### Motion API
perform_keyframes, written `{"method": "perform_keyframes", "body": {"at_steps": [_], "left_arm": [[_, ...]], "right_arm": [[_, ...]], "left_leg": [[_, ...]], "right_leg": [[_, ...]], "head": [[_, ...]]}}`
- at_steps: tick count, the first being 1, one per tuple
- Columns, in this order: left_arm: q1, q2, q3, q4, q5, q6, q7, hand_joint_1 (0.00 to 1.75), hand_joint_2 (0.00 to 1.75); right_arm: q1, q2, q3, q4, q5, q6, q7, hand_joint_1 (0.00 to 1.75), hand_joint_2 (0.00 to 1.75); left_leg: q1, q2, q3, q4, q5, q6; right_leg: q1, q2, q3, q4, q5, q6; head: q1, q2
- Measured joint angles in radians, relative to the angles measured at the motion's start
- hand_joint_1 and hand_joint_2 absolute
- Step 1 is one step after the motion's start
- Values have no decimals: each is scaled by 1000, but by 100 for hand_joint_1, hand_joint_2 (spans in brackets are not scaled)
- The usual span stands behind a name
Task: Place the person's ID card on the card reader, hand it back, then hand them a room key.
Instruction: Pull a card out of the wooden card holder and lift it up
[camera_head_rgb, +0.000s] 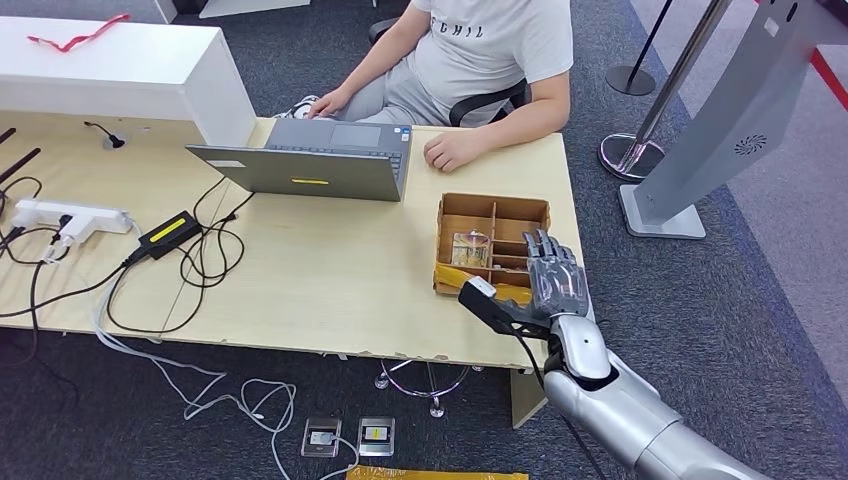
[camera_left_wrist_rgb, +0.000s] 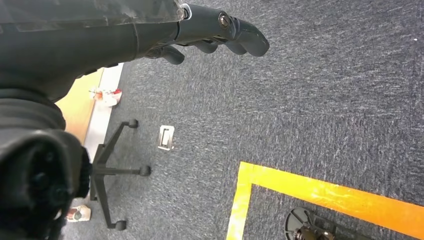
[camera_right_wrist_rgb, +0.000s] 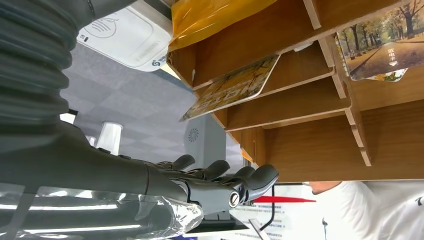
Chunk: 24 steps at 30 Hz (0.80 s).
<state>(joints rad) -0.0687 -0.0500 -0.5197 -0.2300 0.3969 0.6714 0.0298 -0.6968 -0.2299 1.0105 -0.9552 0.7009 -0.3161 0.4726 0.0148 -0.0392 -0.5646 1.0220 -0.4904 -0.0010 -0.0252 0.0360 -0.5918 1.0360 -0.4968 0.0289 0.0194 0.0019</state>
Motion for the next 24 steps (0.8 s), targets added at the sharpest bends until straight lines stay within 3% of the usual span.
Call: {"method": "perform_keyframes", "body": {"at_steps": [2, 3, 4, 24], "left_arm": [[0, 0, 0, 0, 0, 0, 0, 0, 0], [0, 0, 0, 0, 0, 0, 0, 0, 0], [0, 0, 0, 0, 0, 0, 0, 0, 0], [0, 2, -29, 0, -1, -1, 9, 0, 0]], "right_arm": [[1, 1, -3, 8, 2, -4, -1, 147, 175], [1, 1, -5, 12, 2, -6, -3, 168, 175], [2, 1, -7, 16, 2, -9, -5, 175, 175], [36, -4, -54, 45, -9, -37, -1, 175, 175]], "left_leg": [[0, 0, 0, 0, 0, 0], [0, 0, 0, 0, 0, 0], [0, 0, 0, 0, 0, 0], [0, 1, 1, 0, 0, 0]], "right_leg": [[0, 0, 0, 0, 0, 0], [0, 0, 0, 0, 0, 0], [0, 0, 0, 0, 0, 0], [0, 1, 0, 0, 0, 0]], "head": [[0, 0], [0, 0], [0, 0], [0, 0]]}}
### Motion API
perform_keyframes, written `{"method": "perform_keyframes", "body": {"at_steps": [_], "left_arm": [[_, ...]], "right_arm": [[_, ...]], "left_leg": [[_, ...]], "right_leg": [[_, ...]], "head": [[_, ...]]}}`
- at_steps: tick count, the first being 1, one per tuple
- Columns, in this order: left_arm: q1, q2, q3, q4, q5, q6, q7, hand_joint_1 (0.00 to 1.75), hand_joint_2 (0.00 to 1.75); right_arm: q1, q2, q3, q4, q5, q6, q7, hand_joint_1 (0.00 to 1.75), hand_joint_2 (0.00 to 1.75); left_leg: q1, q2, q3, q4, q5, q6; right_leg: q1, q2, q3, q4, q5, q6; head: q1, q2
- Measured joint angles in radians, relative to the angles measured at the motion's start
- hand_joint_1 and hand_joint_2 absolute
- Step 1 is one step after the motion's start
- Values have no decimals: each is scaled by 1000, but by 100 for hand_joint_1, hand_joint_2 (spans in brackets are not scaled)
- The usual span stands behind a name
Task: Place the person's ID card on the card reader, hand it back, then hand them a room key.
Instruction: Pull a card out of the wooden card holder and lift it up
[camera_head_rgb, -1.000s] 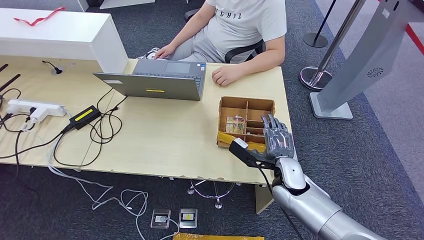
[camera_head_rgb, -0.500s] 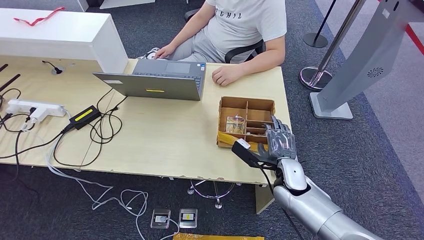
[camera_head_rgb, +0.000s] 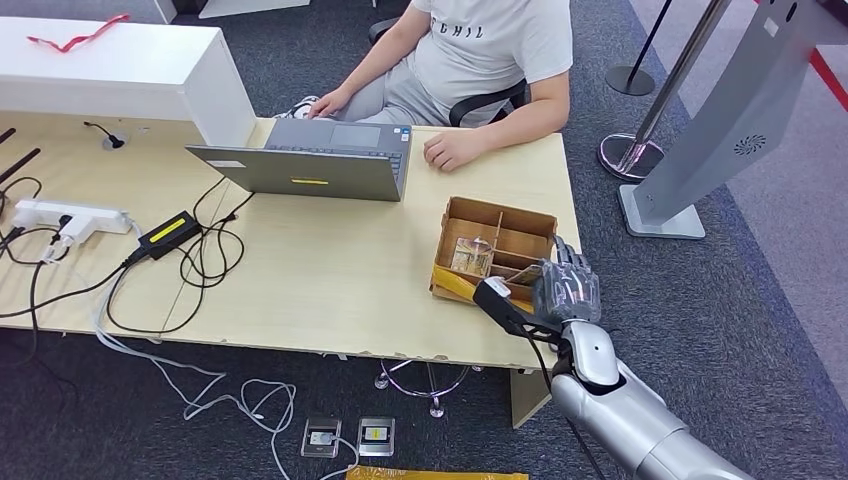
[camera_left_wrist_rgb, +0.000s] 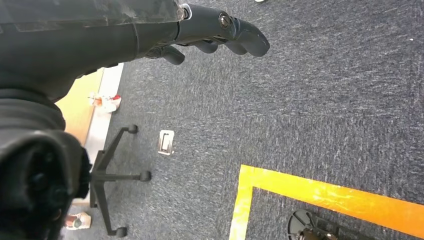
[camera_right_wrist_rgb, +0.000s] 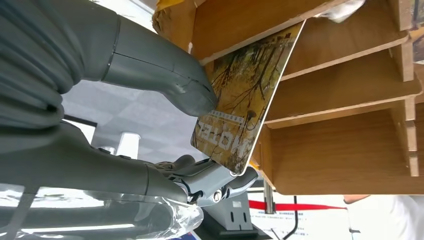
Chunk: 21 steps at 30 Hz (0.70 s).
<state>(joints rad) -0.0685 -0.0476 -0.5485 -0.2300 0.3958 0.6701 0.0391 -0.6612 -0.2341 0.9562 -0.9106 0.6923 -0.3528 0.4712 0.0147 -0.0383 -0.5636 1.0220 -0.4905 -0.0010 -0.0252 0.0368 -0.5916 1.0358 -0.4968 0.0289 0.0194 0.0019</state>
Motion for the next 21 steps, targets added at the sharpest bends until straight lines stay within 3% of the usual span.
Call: {"method": "perform_keyframes", "body": {"at_steps": [21], "left_arm": [[0, 16, -58, 0, 24, 1, 10, 0, 0]], "right_arm": [[-20, -2, -57, -32, 50, -25, -13, 175, 175]], "left_leg": [[0, 1, 0, 0, 0, 0]], "right_leg": [[0, 0, 0, 0, 1, -1]], "head": [[0, 0]]}}
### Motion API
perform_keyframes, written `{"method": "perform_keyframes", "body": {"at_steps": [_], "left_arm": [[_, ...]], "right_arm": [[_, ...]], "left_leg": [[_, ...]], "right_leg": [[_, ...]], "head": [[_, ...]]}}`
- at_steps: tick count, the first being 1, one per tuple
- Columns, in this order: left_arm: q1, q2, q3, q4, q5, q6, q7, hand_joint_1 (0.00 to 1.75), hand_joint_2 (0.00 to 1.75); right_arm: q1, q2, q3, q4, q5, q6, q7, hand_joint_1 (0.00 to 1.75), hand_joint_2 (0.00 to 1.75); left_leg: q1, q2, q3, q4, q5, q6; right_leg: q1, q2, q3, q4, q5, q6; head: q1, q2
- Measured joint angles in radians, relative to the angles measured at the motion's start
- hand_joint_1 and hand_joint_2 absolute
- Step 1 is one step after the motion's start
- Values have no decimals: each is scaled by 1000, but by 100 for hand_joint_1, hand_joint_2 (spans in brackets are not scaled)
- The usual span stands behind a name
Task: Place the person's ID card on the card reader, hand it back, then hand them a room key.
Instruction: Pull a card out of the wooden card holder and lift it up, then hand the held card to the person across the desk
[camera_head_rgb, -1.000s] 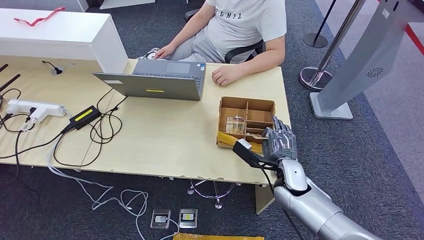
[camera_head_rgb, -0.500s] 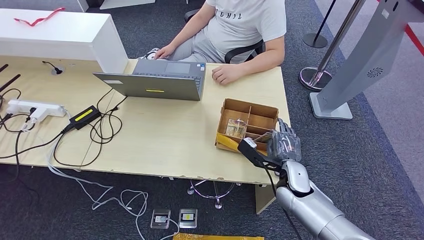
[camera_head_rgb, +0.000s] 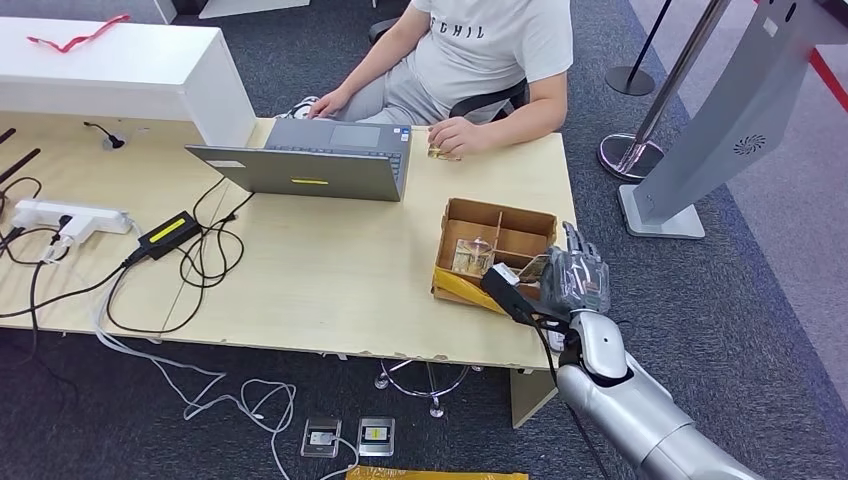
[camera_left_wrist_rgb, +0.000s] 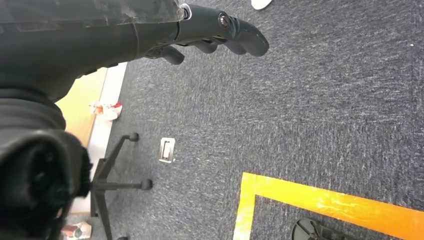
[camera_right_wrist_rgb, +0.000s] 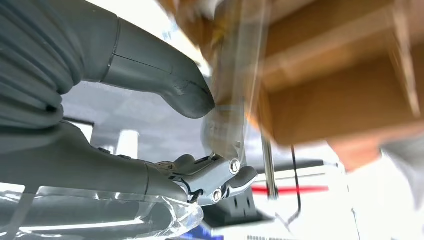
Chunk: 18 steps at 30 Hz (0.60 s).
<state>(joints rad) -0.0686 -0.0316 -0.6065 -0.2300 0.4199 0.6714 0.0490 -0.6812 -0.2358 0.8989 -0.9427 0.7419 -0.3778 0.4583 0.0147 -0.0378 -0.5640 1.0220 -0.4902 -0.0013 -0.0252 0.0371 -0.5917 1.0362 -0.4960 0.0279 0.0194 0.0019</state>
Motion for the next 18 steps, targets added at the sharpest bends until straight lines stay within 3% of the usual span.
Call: {"method": "perform_keyframes", "body": {"at_steps": [8, 18], "left_arm": [[-1, 0, -14, 0, -10, 0, -18, 0, 0], [-1, -5, -33, 0, -21, 0, -19, 0, 0]], "right_arm": [[-151, -2, -1, -115, 92, 27, 37, 175, 175], [-178, 6, 0, -165, 106, 6, 31, 175, 175]], "left_leg": [[0, 0, 1, 0, 0, -1], [0, 0, 0, 0, 0, -1]], "right_leg": [[0, 0, 0, 0, 0, 0], [0, 0, 0, 0, 0, 0]], "head": [[0, 0], [0, 0]]}}
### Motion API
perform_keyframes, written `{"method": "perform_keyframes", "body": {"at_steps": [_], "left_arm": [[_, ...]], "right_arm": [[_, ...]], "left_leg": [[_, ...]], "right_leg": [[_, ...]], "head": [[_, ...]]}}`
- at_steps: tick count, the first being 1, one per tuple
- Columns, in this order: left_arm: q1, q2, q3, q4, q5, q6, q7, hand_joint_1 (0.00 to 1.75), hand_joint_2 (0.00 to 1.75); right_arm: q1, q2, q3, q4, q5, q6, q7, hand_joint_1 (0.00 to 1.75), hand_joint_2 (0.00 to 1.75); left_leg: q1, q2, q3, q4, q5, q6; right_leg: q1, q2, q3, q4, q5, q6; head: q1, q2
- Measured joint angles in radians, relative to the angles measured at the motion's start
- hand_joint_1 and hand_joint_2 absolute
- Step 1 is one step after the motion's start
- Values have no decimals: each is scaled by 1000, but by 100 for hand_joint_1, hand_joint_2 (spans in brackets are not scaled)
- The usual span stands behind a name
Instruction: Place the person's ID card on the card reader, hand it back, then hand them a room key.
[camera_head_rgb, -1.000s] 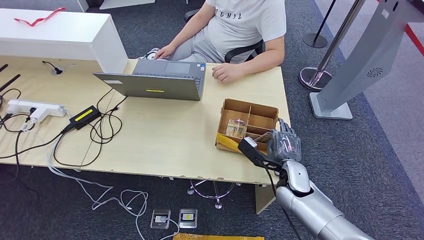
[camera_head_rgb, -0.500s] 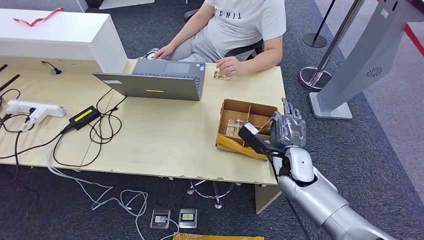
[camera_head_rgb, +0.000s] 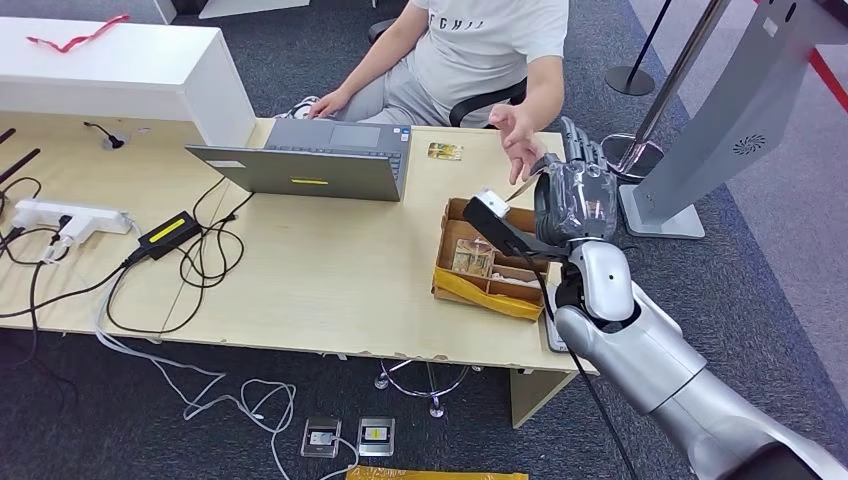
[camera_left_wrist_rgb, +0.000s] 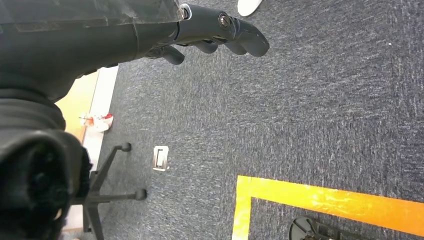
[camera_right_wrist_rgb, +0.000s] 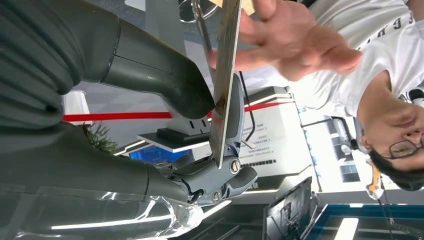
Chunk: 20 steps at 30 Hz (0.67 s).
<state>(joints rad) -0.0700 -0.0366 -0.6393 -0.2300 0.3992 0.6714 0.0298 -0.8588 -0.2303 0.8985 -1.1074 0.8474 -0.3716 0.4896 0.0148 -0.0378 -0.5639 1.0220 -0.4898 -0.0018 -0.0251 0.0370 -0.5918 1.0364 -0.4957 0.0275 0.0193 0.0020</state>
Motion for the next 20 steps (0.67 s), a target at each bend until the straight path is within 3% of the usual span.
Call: {"method": "perform_keyframes", "body": {"at_steps": [16, 17, 19, 20], "left_arm": [[0, 0, -10, 0, 9, -2, 8, 0, 0], [0, 0, -12, 0, 10, -2, 8, 0, 0], [0, 0, -18, 0, 11, -2, 8, 0, 0], [0, 1, -19, 0, 12, -2, 8, 0, 0]], "right_arm": [[4, 1, 3, 5, -26, -10, -2, 170, 175], [4, 1, 3, 6, -26, -10, -1, 140, 175], [4, 0, 3, 8, -25, -10, 2, 53, 175], [4, 0, 3, 9, -24, -10, 2, 19, 175]], "left_leg": [[0, 0, 0, 0, 0, 0], [0, 0, 0, 0, 0, 0], [0, 0, 0, 0, 0, 0], [0, 0, 0, 0, 0, 0]], "right_leg": [[0, 0, 0, 0, 0, 0], [0, 0, 0, 0, 0, 0], [0, 0, 0, 0, 0, 0], [0, 0, 0, 0, 0, 0]], "head": [[0, 0], [0, 0], [0, 0], [0, 0]]}}
